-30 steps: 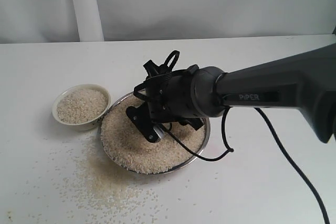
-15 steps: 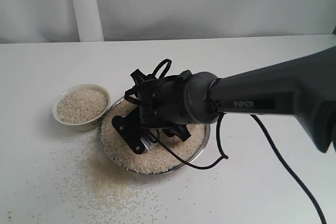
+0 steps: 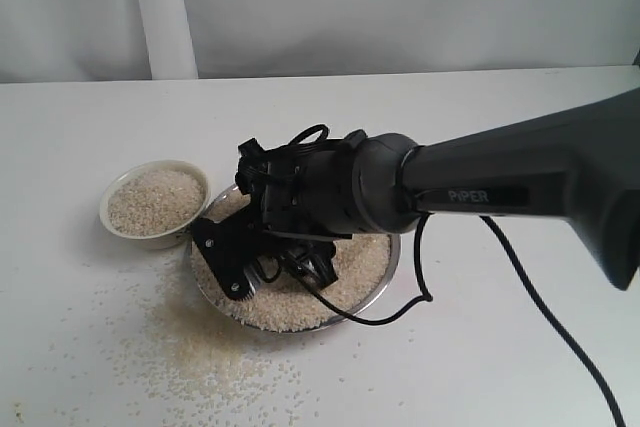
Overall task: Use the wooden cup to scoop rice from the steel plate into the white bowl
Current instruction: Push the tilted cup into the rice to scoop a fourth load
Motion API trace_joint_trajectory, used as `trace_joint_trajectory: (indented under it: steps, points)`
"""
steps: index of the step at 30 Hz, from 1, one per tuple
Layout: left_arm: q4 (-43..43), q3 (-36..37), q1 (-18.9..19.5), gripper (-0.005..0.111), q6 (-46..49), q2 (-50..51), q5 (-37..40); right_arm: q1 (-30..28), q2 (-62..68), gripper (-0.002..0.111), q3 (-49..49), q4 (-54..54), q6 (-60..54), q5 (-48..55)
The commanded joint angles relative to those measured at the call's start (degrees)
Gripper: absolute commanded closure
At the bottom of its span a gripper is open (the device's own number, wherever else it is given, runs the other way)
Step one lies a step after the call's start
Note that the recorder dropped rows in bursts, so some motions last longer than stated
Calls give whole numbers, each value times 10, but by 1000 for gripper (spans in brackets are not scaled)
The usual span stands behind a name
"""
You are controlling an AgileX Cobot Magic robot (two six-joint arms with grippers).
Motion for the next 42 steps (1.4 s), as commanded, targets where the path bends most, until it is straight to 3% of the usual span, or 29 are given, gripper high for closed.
trace_joint_trajectory:
  steps: [1, 20, 32, 42]
  points:
    - [2, 0, -3, 107, -1, 2, -4, 3, -1, 108, 0, 62, -6, -28]
    - [2, 0, -3, 107, -1, 2, -4, -45, -14, 108, 0, 297, -63, -24]
    - [2, 0, -3, 107, -1, 2, -4, -85, -26, 108, 0, 551, -184, -4]
    - [2, 0, -3, 107, -1, 2, -4, -97, -29, 108, 0, 606, -190, -23]
